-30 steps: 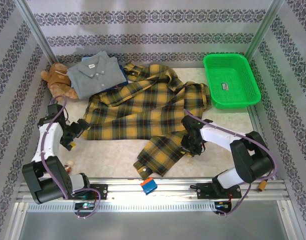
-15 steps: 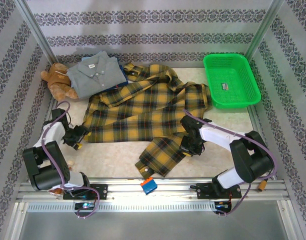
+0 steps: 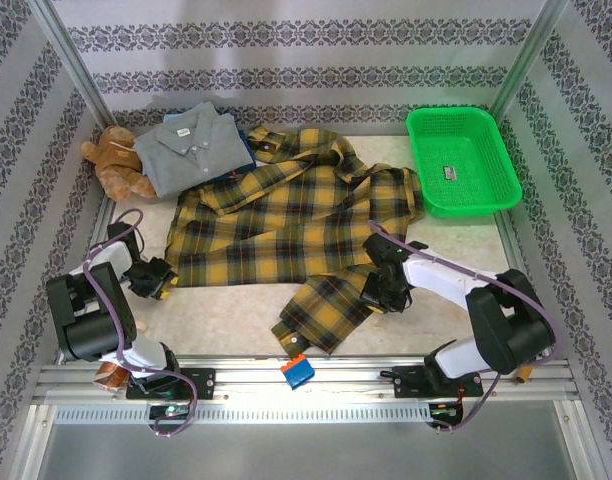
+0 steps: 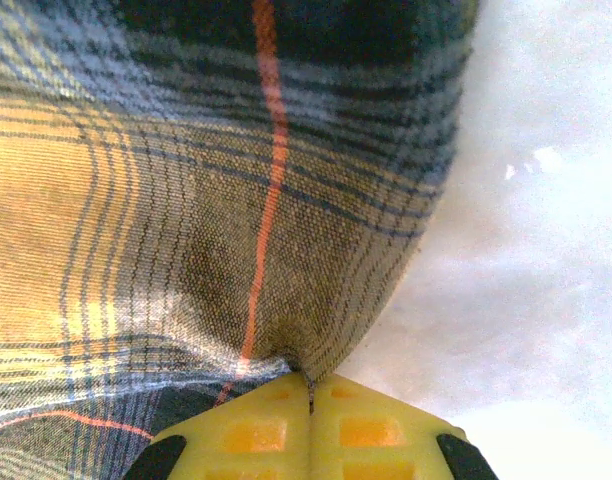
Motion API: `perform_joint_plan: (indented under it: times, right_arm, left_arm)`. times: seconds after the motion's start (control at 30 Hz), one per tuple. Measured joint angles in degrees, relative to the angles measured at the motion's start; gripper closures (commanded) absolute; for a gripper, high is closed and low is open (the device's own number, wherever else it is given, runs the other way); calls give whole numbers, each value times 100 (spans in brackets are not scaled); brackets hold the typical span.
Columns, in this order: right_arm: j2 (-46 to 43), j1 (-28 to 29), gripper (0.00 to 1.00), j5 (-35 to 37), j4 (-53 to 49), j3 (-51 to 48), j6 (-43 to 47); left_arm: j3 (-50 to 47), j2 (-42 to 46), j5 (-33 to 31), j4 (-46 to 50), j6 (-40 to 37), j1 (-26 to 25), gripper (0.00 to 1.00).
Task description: Fold and stack the long sleeve shirts
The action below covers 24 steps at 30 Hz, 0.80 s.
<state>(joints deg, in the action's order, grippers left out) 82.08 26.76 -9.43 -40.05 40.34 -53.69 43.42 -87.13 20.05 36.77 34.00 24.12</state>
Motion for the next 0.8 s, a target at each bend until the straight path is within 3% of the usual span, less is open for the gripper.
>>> perform_joint_plan:
  times: [0.27,0.47,0.8]
  right_arm:
    - [-1305,-529,100,306,-632,-245,59]
    - [-2197,-846,100,404,-1364,-243,149]
    - [-3484,-1353,100,861,-3119,339,247]
  left_arm:
    - [-59,107,-24,-59,-7,26,99]
    - [-450,518,188,-426,35,-4,100]
    - [-789,1801,479,-273,210,-11,100]
